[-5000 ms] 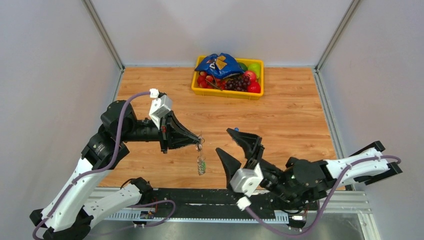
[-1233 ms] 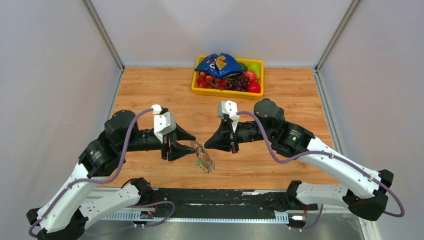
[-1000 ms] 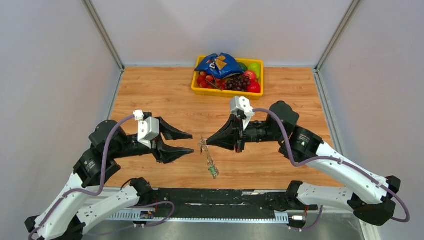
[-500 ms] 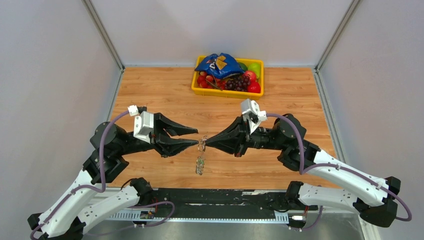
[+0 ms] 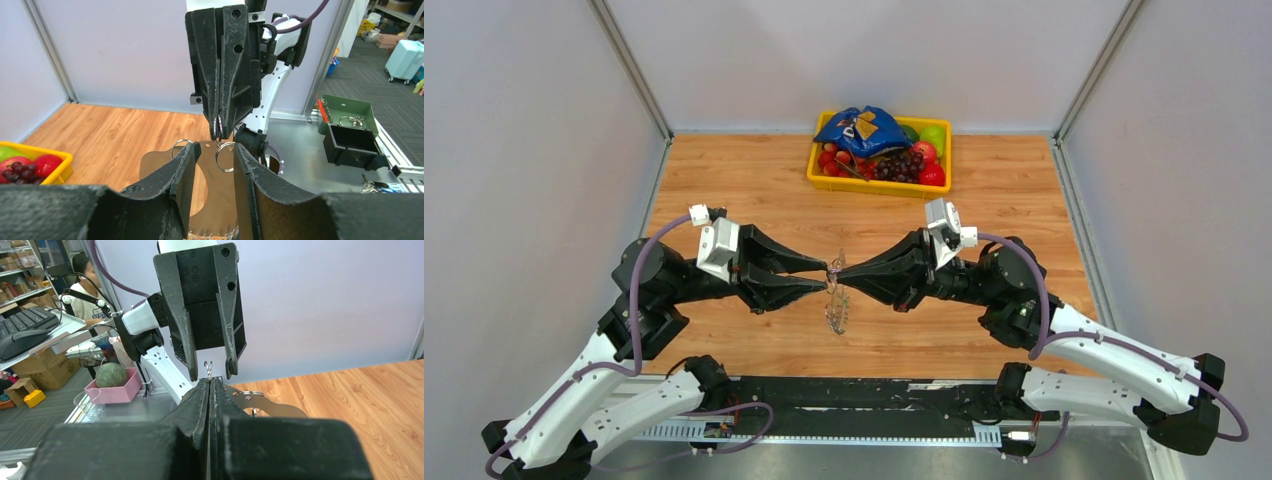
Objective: Put the keys on the keyring
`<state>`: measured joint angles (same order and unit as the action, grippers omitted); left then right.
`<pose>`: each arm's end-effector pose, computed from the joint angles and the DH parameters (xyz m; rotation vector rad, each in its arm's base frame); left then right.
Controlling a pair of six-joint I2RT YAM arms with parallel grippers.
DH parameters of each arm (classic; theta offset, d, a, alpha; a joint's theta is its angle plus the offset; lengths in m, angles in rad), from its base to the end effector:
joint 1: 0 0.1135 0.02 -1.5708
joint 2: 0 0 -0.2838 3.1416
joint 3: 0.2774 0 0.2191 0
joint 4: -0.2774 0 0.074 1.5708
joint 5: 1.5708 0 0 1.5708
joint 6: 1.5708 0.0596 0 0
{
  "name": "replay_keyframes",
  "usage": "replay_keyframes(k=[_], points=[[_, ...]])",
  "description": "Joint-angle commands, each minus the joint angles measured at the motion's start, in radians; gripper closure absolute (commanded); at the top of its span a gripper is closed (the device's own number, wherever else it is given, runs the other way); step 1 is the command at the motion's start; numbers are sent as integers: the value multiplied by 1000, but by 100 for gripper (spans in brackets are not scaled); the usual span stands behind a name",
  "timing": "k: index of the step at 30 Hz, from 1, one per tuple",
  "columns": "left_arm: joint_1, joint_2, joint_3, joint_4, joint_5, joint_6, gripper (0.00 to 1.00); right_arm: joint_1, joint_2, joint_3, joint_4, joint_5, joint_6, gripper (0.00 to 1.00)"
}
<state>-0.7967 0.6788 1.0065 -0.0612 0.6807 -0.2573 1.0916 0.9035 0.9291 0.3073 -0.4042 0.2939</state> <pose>0.0399 -0.0944 0.4480 0.9679 1.1400 -1.3088 0.0600 0.1663 0.4439 -0.8830 1.0943 1.4246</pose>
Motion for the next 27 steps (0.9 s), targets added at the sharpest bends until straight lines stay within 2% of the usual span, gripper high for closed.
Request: replay_keyframes(k=[1, 13, 17, 22, 27], points=[[-2, 1, -2, 32, 17, -9, 59, 15, -10, 21, 86, 19, -13, 100], [-2, 4, -4, 56, 27, -24, 61, 68, 14, 42, 64, 71, -74, 100], [-2, 12, -3, 55, 41, -28, 72, 79, 14, 43, 71, 84, -83, 100], [-2, 27, 3, 41, 60, -25, 98, 88, 1, 38, 78, 98, -98, 100], [-2, 38, 27, 8, 79, -20, 100, 93, -2, 51, 36, 107, -123, 100]])
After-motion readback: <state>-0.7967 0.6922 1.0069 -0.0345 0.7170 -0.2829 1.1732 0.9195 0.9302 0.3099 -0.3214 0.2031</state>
